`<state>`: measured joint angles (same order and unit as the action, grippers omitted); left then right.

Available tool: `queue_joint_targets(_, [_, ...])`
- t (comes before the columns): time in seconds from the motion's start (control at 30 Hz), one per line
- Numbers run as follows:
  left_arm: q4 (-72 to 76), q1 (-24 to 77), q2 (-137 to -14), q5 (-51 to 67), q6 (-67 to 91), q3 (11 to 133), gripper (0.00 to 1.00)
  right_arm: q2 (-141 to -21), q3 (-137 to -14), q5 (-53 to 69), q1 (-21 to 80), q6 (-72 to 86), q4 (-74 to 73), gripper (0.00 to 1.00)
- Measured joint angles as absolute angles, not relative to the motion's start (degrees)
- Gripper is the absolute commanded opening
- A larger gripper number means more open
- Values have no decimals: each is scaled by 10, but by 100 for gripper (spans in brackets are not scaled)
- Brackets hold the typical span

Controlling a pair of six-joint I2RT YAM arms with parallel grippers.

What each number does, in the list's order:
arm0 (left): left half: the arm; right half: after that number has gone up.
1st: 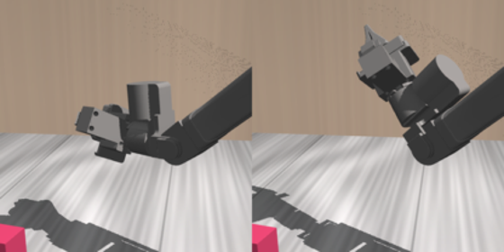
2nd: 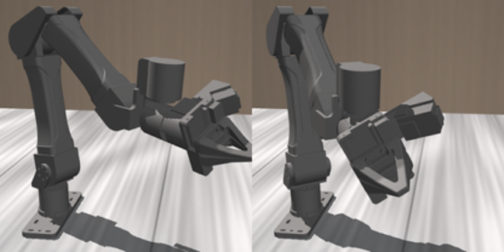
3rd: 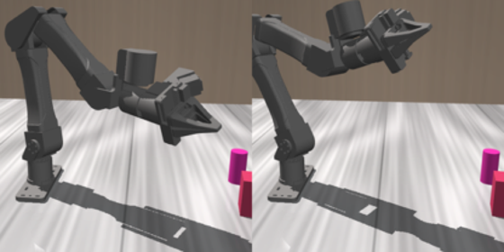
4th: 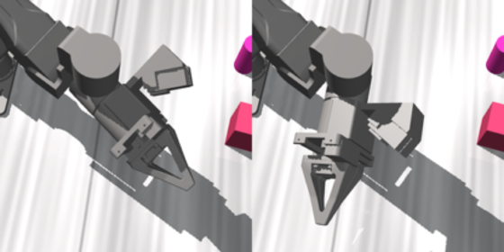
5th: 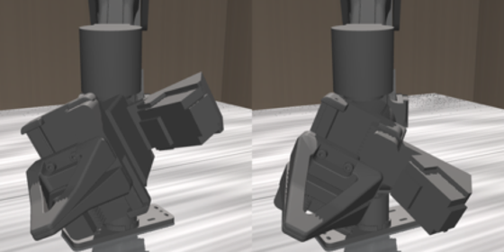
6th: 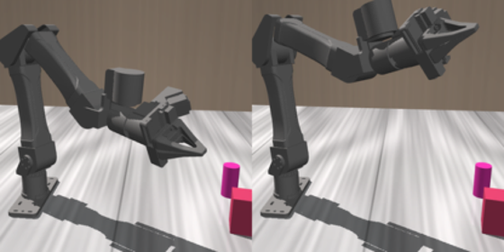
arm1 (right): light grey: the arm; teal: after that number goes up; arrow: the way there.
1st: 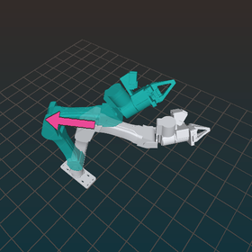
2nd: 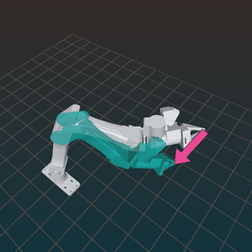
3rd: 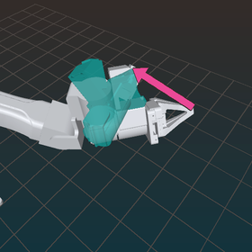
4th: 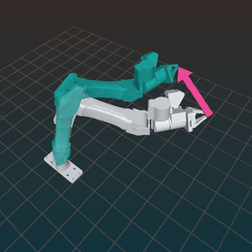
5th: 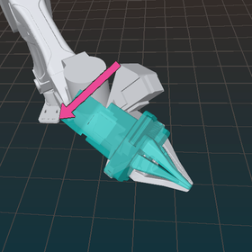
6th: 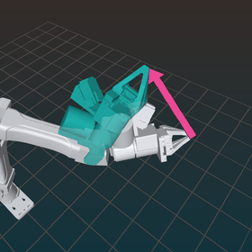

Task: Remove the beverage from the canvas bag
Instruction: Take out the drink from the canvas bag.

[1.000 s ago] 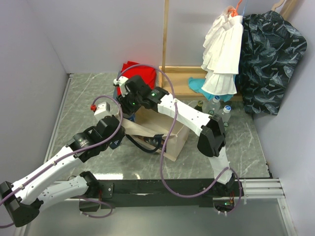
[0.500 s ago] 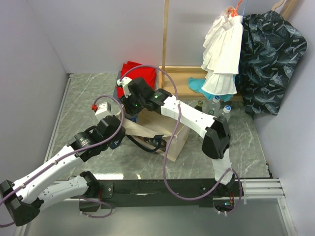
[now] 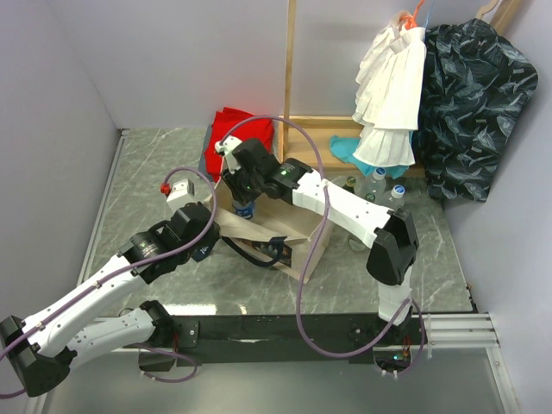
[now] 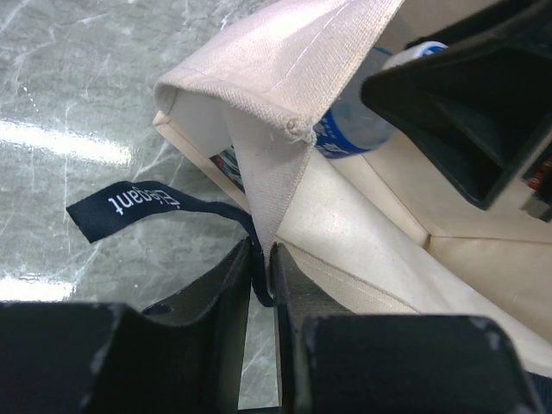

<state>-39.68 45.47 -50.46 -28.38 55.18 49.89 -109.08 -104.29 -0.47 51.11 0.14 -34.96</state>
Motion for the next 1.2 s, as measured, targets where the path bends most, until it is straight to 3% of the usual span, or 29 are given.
queue_joint_targets(1.2, [-388, 455, -505, -283, 551, 499, 21, -884, -1000, -65, 512, 1, -387, 0])
